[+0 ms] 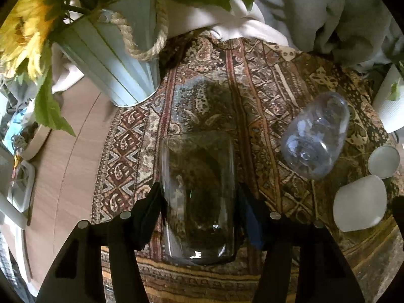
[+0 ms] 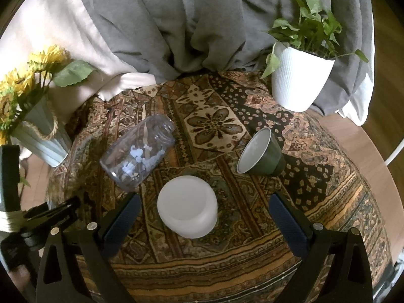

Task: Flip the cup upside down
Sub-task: 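Lift the clear glass with the left gripper and carry it toward the right gripper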

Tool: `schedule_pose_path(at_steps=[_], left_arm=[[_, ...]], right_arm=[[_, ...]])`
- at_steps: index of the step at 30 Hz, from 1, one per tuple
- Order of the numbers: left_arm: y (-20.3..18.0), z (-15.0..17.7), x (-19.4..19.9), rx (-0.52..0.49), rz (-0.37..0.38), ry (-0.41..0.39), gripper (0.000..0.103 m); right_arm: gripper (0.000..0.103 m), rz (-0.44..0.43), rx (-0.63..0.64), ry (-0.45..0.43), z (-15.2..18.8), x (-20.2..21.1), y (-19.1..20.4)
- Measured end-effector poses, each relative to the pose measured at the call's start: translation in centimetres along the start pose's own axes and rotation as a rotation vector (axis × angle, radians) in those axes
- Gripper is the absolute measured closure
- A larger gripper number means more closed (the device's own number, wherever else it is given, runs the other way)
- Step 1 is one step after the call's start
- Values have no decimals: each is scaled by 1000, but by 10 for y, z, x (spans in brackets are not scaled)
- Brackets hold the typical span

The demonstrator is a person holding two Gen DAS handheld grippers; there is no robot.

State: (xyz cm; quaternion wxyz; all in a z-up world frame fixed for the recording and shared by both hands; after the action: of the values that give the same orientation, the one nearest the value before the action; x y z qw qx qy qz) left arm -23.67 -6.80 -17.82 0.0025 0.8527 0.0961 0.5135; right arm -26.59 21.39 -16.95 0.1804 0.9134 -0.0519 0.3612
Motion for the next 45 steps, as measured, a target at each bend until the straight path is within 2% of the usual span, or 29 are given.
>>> schedule_pose_path(at_steps=[8,19,21,25,26,35,42,45], left_arm=[[-12,15,30,22,-12,-17,45],[-54,45,76,17,-8,-32,46],[-61,52,86,76,-63,-36,46],[-80,66,101,79,-49,-19,46],[-82,71,104,166,-125,-17,46],[-142,100,111,187,-50,60,46],[-173,122,84,251,20,167,46],[-177,124,69,264,14,189,46]], right_arm=[[1,-13,14,-3,1,9,-9],[1,-26,2,-4,7,35,-51],[1,-29,-4,-3,8,41,-59],[1,-40,-1,-15,11,57,-76],[1,-39,3,-14,11,59,-80],[1,-44,55,-20,23,84,-114],[1,-12,72,-6,33,86,-145],[1,13,77,6,36,81,-155]])
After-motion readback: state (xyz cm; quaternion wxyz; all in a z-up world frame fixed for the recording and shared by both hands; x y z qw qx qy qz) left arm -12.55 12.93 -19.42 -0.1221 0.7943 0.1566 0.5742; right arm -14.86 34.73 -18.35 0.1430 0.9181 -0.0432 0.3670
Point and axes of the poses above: each gripper's, at about its wrist camera, not at the fingertips, and x roughly against the way its jaws point, y to its left, z to its underside, the point moved 2 cm from there along -x, roughly the way its jaws point, and after that the axes turned 5 degrees about z, right-handed, at the moved point
